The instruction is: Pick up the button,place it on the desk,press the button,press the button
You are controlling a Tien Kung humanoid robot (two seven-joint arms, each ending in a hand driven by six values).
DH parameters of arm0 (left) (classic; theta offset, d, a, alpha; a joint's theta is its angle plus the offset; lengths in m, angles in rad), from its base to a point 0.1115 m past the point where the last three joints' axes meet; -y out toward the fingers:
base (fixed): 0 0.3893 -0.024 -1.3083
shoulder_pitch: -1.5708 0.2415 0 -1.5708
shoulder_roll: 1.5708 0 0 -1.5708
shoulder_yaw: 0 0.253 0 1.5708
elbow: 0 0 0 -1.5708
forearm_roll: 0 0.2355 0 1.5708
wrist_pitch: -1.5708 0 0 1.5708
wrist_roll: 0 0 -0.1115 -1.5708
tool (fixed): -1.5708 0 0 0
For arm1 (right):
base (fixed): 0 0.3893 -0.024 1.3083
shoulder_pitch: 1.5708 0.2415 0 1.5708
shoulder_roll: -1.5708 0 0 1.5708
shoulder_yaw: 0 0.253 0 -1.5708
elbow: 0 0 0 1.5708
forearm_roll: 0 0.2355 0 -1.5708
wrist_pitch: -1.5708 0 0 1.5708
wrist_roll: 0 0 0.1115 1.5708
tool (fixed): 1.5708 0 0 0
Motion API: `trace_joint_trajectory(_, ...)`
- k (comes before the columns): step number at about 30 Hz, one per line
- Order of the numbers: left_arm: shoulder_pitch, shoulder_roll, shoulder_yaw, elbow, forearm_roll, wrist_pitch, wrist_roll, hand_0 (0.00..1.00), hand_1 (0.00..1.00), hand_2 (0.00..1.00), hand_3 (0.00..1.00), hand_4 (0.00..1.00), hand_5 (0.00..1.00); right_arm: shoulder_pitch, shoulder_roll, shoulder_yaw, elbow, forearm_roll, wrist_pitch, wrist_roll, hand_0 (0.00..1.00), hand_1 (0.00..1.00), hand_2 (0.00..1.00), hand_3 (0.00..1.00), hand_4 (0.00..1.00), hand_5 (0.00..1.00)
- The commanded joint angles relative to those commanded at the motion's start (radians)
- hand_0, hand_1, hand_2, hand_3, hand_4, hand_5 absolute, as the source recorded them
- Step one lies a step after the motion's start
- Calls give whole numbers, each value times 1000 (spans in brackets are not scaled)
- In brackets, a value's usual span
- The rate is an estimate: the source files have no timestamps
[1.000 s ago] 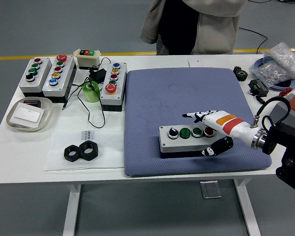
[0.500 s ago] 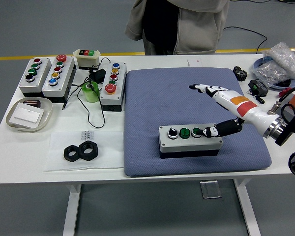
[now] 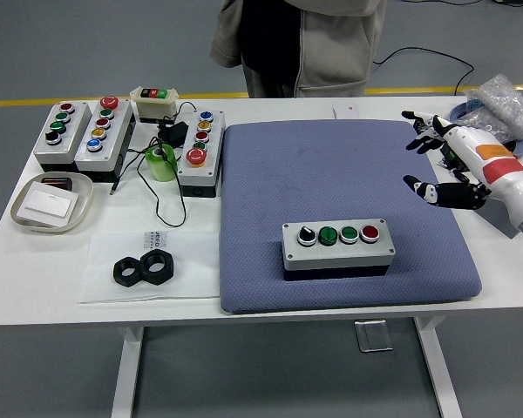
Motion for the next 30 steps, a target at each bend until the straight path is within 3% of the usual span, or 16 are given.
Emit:
trace_joint_trajectory(4,1,-1,-4,0,4,0,2,730,826,850,820,623,998,-29,4,7,5,-45,85,-19,324,158,300,746,508,2)
trace_joint_trajectory(5,1,-2,-5,0,4,0,2,733,826,850,820,623,998,-32,5,6,4,-50,93,-21,276,113,247,722,492,2)
trace_joint_trajectory(15,-1,-2,-4,1,2,-1,0,733,826,850,820,623,998,-69,7,-2,29,-138,198,-36,253,87,215,729,443,2)
trace_joint_trajectory(30,6,-3,-18,1,24,0,7,737,827,850,820,622,998,-61,44,-47,27,-186,232,-58,241,70,194,727,402,2)
